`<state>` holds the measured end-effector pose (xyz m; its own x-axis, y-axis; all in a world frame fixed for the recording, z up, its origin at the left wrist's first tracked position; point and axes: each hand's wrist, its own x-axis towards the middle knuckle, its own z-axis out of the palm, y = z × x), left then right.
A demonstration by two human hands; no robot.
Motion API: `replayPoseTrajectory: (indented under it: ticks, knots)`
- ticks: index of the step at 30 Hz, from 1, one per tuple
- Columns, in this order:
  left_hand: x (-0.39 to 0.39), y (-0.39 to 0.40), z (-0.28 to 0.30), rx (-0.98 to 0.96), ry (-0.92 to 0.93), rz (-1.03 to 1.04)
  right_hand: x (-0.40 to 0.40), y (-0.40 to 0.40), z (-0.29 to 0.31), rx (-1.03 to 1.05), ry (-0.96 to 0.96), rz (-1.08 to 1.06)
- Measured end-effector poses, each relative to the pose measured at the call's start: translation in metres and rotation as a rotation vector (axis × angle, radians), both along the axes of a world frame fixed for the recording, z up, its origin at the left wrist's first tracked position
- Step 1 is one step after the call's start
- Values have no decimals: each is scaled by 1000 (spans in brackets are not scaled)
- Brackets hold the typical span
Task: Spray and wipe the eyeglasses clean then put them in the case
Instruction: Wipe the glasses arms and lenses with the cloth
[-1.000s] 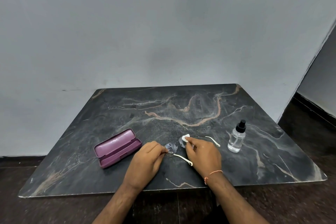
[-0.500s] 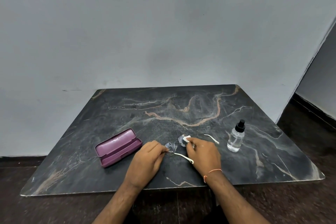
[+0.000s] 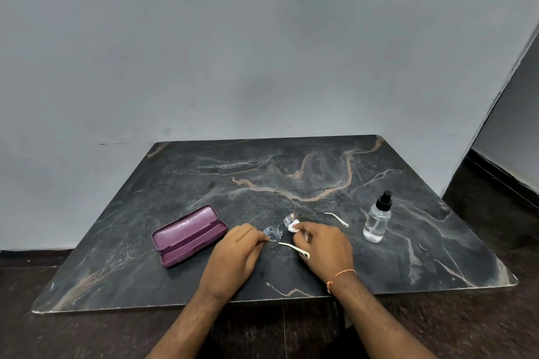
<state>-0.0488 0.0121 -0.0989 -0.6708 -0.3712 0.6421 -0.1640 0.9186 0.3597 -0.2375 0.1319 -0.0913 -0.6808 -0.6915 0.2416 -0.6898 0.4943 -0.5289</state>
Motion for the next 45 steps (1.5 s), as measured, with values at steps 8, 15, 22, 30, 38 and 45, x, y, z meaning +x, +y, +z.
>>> replayPoseTrajectory:
  ticks: [8,15,22,30,38,45]
  knots:
    - [0,-1,-3,6,-30,0,-2,-4,-2,31,100,-78]
    - [0,-1,-3,2,-12,3,-3,-3,-4,55,46,-46]
    - [0,-3,-5,-2,-23,3,-6,-7,-7,62,101,-80]
    - [-1,-3,-7,-13,-10,-20,-8,-3,-11,-52,-50,18]
    - [-1,-4,-9,-26,-14,-25,-11,-7,-15,-81,-51,-20]
    - [-2,-3,-8,-48,-11,-30,-11,-4,-14,-92,-90,-11]
